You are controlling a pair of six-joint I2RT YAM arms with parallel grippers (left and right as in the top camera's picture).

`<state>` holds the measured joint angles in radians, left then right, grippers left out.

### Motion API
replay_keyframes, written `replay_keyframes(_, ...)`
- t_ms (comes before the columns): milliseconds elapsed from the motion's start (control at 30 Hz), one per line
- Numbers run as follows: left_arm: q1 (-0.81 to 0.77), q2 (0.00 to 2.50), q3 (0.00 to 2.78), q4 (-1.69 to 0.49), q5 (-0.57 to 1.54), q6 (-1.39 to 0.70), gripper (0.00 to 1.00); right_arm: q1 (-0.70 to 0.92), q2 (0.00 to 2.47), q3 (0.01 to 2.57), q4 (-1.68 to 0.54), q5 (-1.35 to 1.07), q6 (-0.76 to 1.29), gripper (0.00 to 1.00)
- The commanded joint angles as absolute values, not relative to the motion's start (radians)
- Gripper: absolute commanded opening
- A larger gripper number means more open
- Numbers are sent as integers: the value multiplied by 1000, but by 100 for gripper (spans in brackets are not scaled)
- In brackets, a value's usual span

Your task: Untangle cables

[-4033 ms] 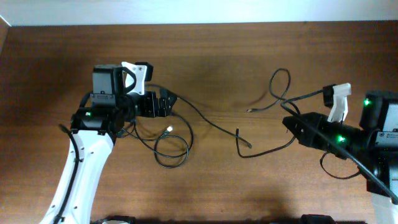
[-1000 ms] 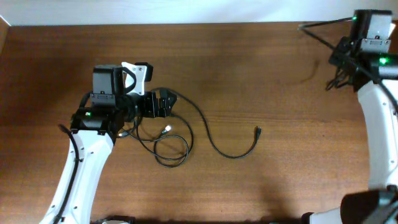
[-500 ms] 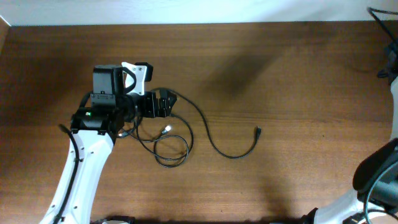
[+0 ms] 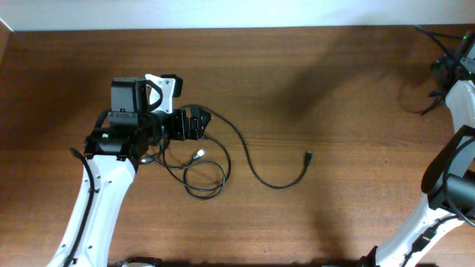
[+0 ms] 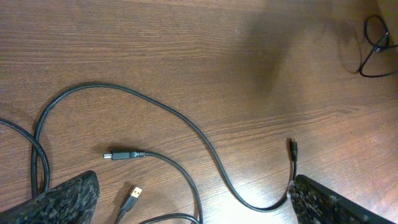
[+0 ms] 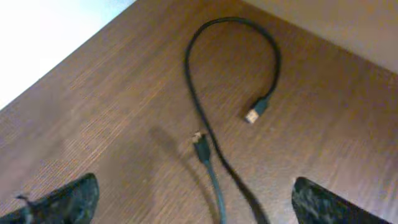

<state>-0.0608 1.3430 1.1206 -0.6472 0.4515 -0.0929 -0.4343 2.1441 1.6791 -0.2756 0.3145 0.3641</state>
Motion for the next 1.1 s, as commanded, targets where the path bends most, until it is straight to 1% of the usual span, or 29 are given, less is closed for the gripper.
replay_keyframes(0,-63,1347,1127,-646,447,-73,99,-440,2153,1685,-265,138,326,99)
replay_keyframes(100,-63,1347,1127,-646,447,-73,99,-439,2144,1686,-229,4,326,99)
replay_keyframes(233,-63,1347,1127,-646,447,-73,99,-439,2086,1686,-128,-96,326,99)
replay_keyframes(300,-63,1347,1127,-646,447,-73,99,-439,2033,1686,-92,-105,326,99)
replay_keyframes(367,-63,1347,1127,-646,447,-73,99,-436,1984,1686,-105,-151,244,99)
replay_keyframes(400,-63,1347,1128,-646,447,-73,99,-431,1969,1686,-132,-192,183,99)
replay_keyframes(467,-63,1347,1127,-646,447,-73,99,-412,1946,1686,-261,-228,60,99)
replay_keyframes(600,-63,1347,1127,-646,447,-73,99,-398,1953,1685,-547,-229,56,99)
replay_keyframes(767,-63,1347,1127,-646,447,-73,99,-398,1985,1684,-804,-205,59,99)
replay_keyframes(833,-63,1347,1127,-646,447,-73,99,-398,1992,1649,-839,-202,60,99)
replay_keyframes(967,-63,1347,1127,-645,447,-73,99,-369,1992,1498,-815,-149,68,99)
replay_keyframes(1000,-63,1347,1127,-646,447,-73,99,-346,1992,1453,-791,-97,69,99)
replay_keyframes(1067,-63,1347,1127,-646,447,-73,99,-284,1992,1347,-712,65,144,99)
